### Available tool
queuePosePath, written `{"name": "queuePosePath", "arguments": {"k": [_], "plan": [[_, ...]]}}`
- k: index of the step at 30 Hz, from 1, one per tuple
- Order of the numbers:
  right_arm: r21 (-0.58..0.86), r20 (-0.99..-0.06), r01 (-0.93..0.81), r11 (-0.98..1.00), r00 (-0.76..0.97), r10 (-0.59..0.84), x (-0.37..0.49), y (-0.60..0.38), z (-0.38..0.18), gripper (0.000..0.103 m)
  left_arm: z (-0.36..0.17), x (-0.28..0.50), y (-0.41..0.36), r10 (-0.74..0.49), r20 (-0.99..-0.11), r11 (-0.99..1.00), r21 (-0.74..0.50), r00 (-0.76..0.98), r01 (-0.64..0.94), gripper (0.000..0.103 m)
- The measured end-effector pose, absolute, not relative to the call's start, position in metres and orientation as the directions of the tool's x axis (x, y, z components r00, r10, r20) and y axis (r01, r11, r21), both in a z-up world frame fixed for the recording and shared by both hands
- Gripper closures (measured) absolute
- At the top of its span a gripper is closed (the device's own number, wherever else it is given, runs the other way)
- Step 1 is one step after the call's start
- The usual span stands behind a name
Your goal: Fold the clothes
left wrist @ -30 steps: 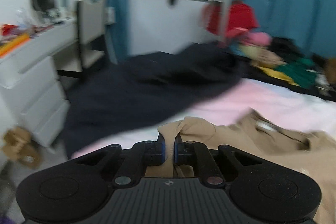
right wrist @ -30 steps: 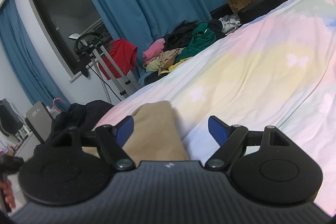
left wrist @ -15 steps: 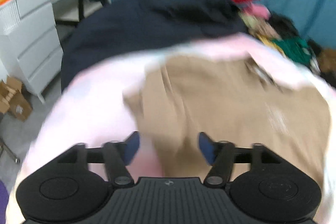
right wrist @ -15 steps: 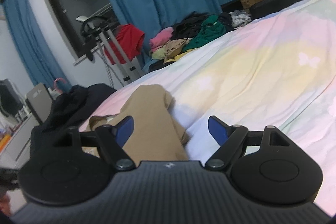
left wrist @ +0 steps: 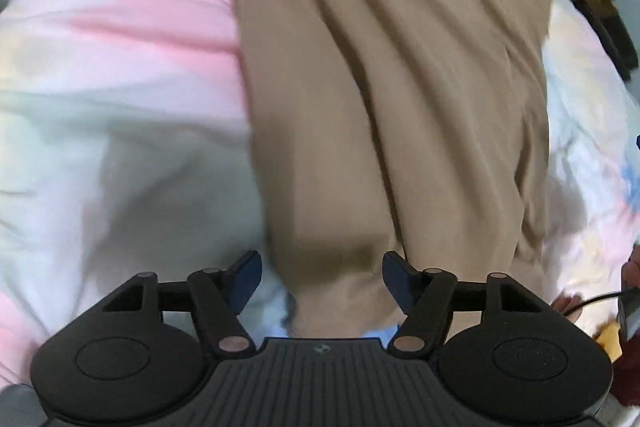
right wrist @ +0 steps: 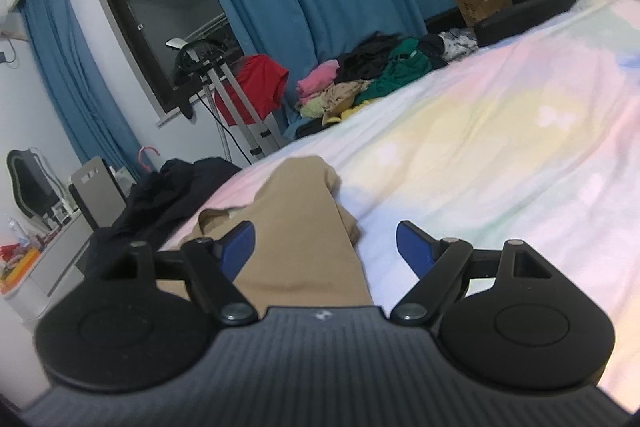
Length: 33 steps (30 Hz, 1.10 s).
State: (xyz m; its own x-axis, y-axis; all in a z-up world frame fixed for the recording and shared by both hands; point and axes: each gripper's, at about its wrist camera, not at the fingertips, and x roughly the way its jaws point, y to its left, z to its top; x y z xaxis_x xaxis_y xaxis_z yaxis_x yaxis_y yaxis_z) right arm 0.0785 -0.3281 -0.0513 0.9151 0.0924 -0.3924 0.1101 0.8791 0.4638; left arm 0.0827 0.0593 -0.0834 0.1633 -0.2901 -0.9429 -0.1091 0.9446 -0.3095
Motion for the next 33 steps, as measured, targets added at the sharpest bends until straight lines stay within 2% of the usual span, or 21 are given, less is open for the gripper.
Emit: {"name": "queuePosePath", "arguments": {"k": [1, 2, 6, 8, 11, 15, 19, 24, 27, 30, 32, 33], "plan": [[0.468, -0.405, 0.119, 0.876, 0.91, 0.092, 0.07, -0.328, -0.055, 0.023, -0.082, 0.079, 0.055, -0.285, -0.945, 0.948, -0.303, 0.158, -0.099, 0.041], [0.473, -0.418, 0.129, 0.872, 0.904, 0.093, 0.062, -0.327, -0.059, 0.023, -0.081, 0.075, 0.051, -0.278, -0.948, 0.952, -0.294, 0.155, -0.092, 0.051], [0.482, -0.458, 0.136, 0.866, 0.881, 0.117, 0.044, -0.317, -0.073, 0.023, -0.066, 0.059, 0.044, -0.257, -0.951, 0.96, -0.272, 0.172, -0.066, 0.075], [0.477, -0.47, 0.131, 0.869, 0.874, 0.126, 0.037, -0.312, -0.077, 0.023, -0.055, 0.052, 0.046, -0.252, -0.951, 0.962, -0.267, 0.18, -0.06, 0.096], [0.452, -0.464, 0.117, 0.884, 0.878, 0.121, 0.038, -0.307, -0.075, 0.023, -0.033, 0.039, 0.05, -0.236, -0.95, 0.969, -0.246, 0.203, -0.024, 0.1], [0.455, -0.471, 0.125, 0.882, 0.874, 0.12, 0.039, -0.311, -0.078, 0.023, 0.01, 0.019, 0.055, -0.131, -0.966, 0.991, -0.133, 0.222, 0.008, 0.101], [0.456, -0.477, 0.132, 0.88, 0.871, 0.117, 0.04, -0.314, -0.08, 0.023, 0.04, 0.005, 0.064, 0.029, -0.968, 0.999, 0.025, 0.249, -0.021, 0.101], [0.461, -0.476, 0.125, 0.878, 0.87, 0.126, 0.037, -0.315, -0.08, 0.023, 0.049, -0.004, 0.071, 0.057, -0.962, 0.998, 0.049, 0.266, -0.035, 0.099], [0.481, -0.473, 0.127, 0.868, 0.871, 0.135, 0.037, -0.318, -0.08, 0.023, 0.057, -0.024, 0.065, 0.041, -0.947, 0.999, 0.037, 0.319, -0.021, 0.087], [0.475, -0.487, 0.137, 0.869, 0.864, 0.13, 0.039, -0.317, -0.084, 0.023, 0.064, -0.03, 0.063, 0.027, -0.924, 0.999, 0.032, 0.38, 0.006, 0.07], [0.467, -0.497, 0.136, 0.874, 0.858, 0.132, 0.041, -0.314, -0.085, 0.023, 0.065, -0.03, 0.048, 0.035, -0.9, 0.998, 0.053, 0.434, 0.027, 0.046], [0.463, -0.502, 0.135, 0.876, 0.855, 0.133, 0.041, -0.312, -0.086, 0.023, 0.068, -0.03, 0.043, 0.035, -0.885, 0.998, 0.059, 0.465, 0.037, 0.041]]}}
